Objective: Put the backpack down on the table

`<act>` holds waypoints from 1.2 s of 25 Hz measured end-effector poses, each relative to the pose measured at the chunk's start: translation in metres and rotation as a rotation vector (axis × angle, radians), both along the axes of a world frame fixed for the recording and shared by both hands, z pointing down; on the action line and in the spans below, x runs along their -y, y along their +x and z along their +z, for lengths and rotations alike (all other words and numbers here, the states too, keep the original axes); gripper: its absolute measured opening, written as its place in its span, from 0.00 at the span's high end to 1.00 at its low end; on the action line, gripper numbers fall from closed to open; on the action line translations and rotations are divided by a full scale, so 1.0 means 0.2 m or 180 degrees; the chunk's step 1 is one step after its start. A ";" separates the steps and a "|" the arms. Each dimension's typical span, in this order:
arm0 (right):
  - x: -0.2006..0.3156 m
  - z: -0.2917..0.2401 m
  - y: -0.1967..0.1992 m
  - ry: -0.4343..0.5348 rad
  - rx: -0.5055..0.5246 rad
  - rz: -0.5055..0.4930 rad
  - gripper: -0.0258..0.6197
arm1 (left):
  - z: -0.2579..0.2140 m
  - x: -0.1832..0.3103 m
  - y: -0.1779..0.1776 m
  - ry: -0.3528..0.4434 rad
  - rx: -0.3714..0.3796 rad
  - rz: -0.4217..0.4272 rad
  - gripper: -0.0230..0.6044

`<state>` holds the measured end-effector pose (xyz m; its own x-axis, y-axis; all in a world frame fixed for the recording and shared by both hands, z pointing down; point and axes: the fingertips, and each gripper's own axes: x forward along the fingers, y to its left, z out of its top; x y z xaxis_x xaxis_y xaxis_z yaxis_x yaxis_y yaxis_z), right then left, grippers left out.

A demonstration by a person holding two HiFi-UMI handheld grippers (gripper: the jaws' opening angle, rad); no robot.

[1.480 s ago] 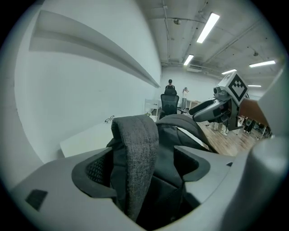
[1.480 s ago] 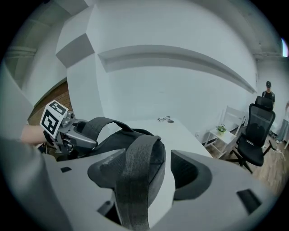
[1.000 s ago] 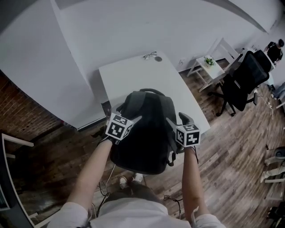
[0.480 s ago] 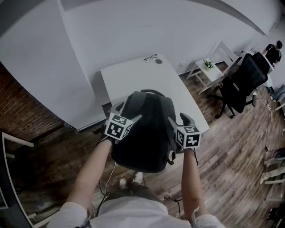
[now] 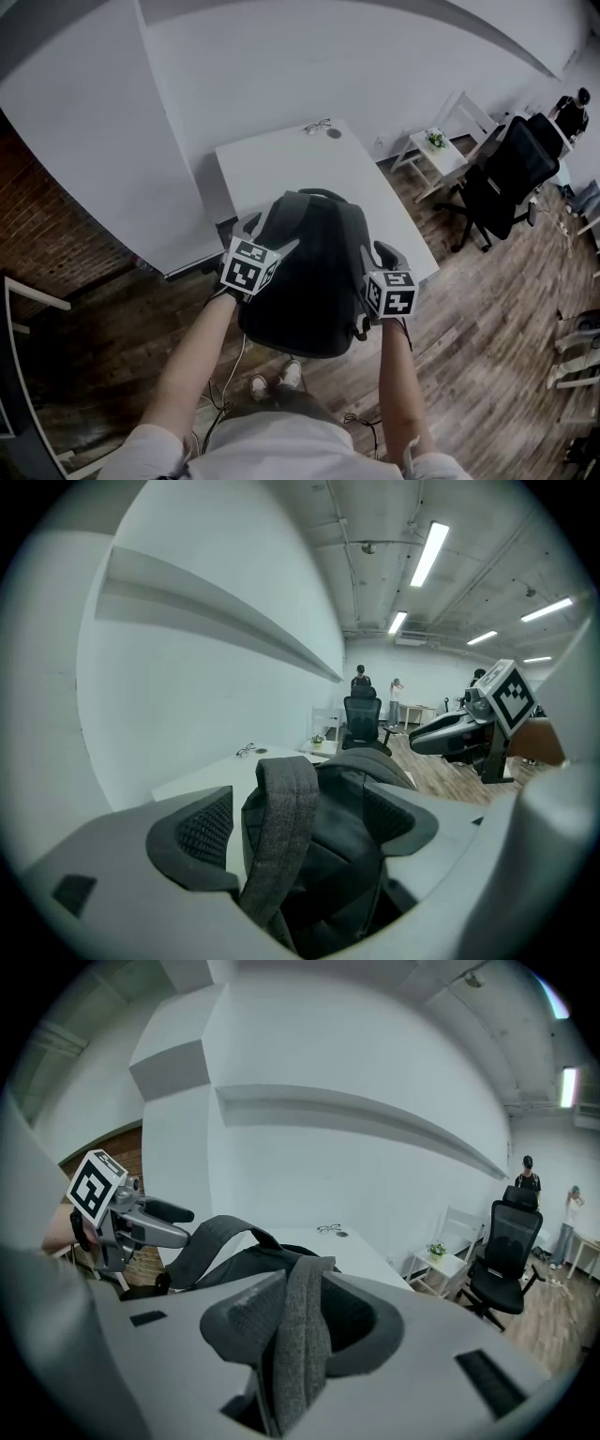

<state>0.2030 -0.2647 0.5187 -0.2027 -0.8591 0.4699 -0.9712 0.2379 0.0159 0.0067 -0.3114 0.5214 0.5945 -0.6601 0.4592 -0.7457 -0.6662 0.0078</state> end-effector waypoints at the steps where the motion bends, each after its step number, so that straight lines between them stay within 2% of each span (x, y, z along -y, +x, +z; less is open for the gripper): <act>1: -0.01 0.00 -0.01 0.0010 -0.0007 0.0009 0.75 | 0.00 -0.01 -0.01 0.0006 0.0001 -0.0003 0.27; 11: -0.12 -0.02 -0.04 0.0025 -0.0018 0.0113 0.85 | -0.06 -0.14 -0.05 0.0093 0.0006 0.0004 0.29; 12: -0.13 -0.03 -0.04 0.0026 -0.0017 0.0115 0.85 | -0.07 -0.15 -0.05 0.0110 0.0021 -0.0019 0.33; 13: -0.14 -0.03 -0.04 0.0029 -0.0016 0.0114 0.85 | -0.07 -0.16 -0.06 0.0134 0.0032 -0.0065 0.41; 14: -0.15 -0.03 -0.04 0.0032 -0.0011 0.0113 0.85 | -0.07 -0.18 -0.07 0.0157 0.0035 -0.0114 0.54; 18: -0.17 -0.05 -0.05 0.0045 0.0018 0.0133 0.86 | -0.08 -0.20 -0.11 0.0199 0.0006 -0.0241 0.64; 21: -0.19 -0.06 -0.05 0.0050 0.0015 0.0133 0.87 | -0.08 -0.20 -0.16 0.0257 0.0033 -0.0406 0.81; 23: -0.19 -0.05 -0.04 0.0046 0.0007 0.0138 0.87 | -0.06 -0.19 -0.19 0.0299 0.0097 -0.0483 0.88; 26: -0.20 -0.05 -0.04 0.0044 0.0006 0.0147 0.87 | -0.02 -0.20 -0.22 0.0287 0.0125 -0.0536 0.93; 30: -0.21 -0.06 -0.03 0.0074 0.0026 0.0169 0.88 | -0.02 -0.21 -0.20 0.0238 0.0055 -0.0536 0.93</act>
<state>0.1967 -0.2234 0.5076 -0.1602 -0.8795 0.4482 -0.9825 0.1856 0.0130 -0.0336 -0.2688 0.5166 0.4651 -0.7823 0.4144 -0.8464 -0.5301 -0.0508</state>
